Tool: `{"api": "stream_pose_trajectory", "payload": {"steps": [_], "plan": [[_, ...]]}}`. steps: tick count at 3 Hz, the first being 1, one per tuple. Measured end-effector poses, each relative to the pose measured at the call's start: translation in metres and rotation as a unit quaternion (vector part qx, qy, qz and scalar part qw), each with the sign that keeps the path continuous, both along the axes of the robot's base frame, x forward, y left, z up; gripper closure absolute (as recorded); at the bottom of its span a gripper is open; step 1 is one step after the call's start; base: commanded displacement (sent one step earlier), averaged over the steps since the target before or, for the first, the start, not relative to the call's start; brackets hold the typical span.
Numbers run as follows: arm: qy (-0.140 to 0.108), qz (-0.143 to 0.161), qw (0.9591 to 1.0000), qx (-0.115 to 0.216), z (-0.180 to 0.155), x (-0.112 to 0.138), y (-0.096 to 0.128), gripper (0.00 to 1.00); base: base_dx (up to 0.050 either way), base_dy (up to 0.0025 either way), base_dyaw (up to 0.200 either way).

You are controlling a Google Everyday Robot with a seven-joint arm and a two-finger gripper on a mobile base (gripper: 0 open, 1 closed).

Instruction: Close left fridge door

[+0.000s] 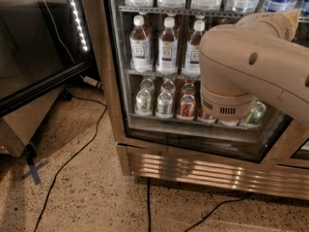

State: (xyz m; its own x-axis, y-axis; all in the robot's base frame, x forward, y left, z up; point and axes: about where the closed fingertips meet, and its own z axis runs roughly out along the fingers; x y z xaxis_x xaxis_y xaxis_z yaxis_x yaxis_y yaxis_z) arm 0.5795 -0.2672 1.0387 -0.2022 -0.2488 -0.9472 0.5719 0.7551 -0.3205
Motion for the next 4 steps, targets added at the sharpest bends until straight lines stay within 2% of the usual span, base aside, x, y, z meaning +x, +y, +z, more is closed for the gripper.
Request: {"api": "stream_pose_trajectory", "payload": {"steps": [2,3,4], "plan": [[0.0,0.0,1.0,0.0,0.0,-0.008,-0.002,1.0,0.0,0.0,0.0],[-0.005,-0.004,1.0,-0.006,0.009,-0.014,-0.011,1.0,0.0,0.0,0.0],[-0.005,-0.004,1.0,-0.006,0.009,-0.014,-0.011,1.0,0.025,-0.00221,-0.172]]}}
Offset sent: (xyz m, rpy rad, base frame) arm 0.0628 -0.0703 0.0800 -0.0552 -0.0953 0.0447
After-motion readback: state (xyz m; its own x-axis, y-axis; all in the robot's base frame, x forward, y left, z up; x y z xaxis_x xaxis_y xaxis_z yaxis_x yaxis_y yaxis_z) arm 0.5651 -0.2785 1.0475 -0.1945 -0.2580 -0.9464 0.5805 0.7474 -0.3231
